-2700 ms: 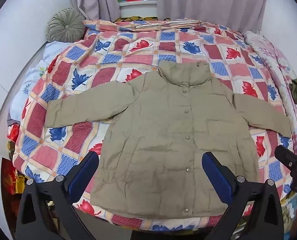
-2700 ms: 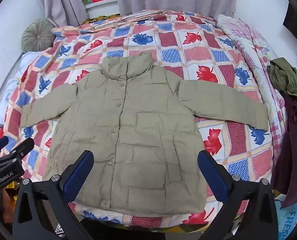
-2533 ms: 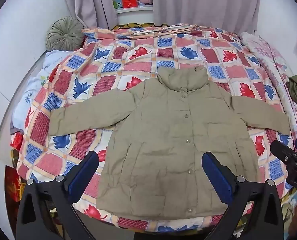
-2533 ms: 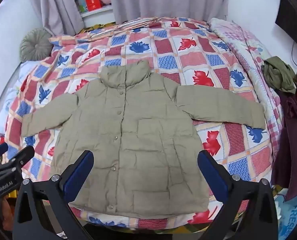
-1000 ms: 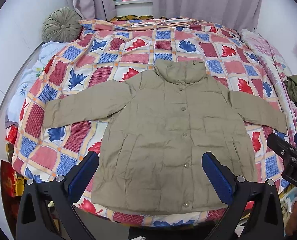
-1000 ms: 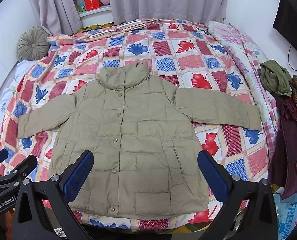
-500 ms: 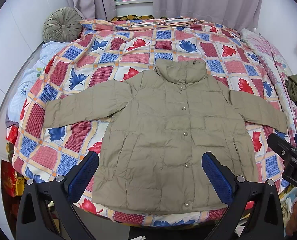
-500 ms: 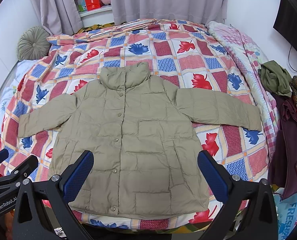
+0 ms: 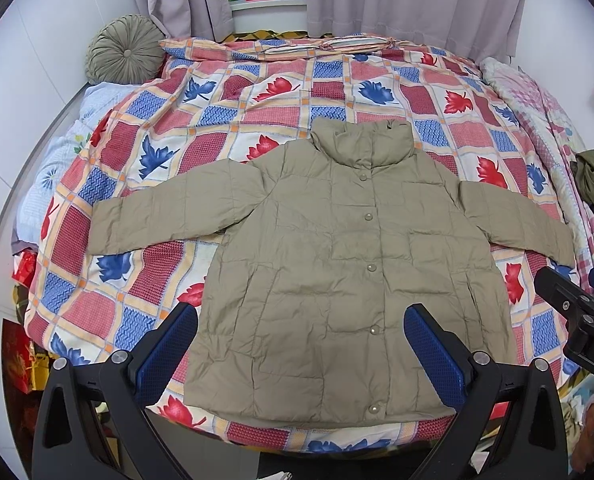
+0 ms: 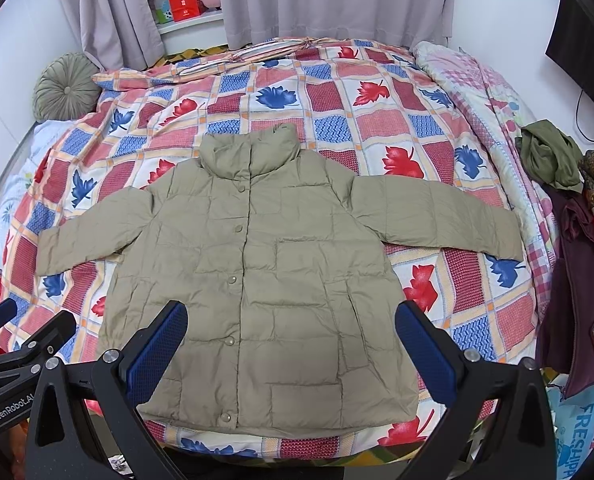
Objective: Fold large clothes
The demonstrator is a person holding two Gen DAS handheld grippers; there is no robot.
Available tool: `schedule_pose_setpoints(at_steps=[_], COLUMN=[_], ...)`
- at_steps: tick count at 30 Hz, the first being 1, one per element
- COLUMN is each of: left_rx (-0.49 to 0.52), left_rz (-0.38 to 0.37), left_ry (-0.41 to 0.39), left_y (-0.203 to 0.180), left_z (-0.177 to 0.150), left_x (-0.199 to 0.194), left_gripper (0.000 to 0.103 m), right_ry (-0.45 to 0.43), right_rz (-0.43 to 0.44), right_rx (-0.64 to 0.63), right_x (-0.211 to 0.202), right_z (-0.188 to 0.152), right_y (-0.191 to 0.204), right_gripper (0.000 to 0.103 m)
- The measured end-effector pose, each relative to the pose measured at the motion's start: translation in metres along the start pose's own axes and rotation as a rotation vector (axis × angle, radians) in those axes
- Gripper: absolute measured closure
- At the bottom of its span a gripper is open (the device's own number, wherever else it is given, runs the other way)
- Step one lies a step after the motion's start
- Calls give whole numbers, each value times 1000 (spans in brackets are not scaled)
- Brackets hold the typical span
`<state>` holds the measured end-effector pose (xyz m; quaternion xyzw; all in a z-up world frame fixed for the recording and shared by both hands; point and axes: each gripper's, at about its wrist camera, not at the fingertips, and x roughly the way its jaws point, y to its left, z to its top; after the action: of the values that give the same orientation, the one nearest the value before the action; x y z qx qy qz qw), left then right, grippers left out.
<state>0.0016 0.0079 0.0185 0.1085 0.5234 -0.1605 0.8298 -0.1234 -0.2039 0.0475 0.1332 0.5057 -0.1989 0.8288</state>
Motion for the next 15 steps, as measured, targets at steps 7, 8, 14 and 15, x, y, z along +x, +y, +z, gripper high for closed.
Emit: schedule_pose_setpoints(at_steps=[7,8,14,15], left_rx=[0,0,4,3], left_rz=[0,1,6,7], left_ry=[1,0,-3,-2], left_y=[-1,0,5,4], left_z=[0,-1,-3,-2], left_x=[0,0,0,0], left_gripper=[0,0,0,0], right_ry=[0,0,0,0], right_rz=[1,1,1,1], right_rx=[-1,0,0,0], right_x=[0,0,0,0], right_z=[0,0,0,-1], right_y=[0,1,1,1], right_gripper=[0,0,0,0])
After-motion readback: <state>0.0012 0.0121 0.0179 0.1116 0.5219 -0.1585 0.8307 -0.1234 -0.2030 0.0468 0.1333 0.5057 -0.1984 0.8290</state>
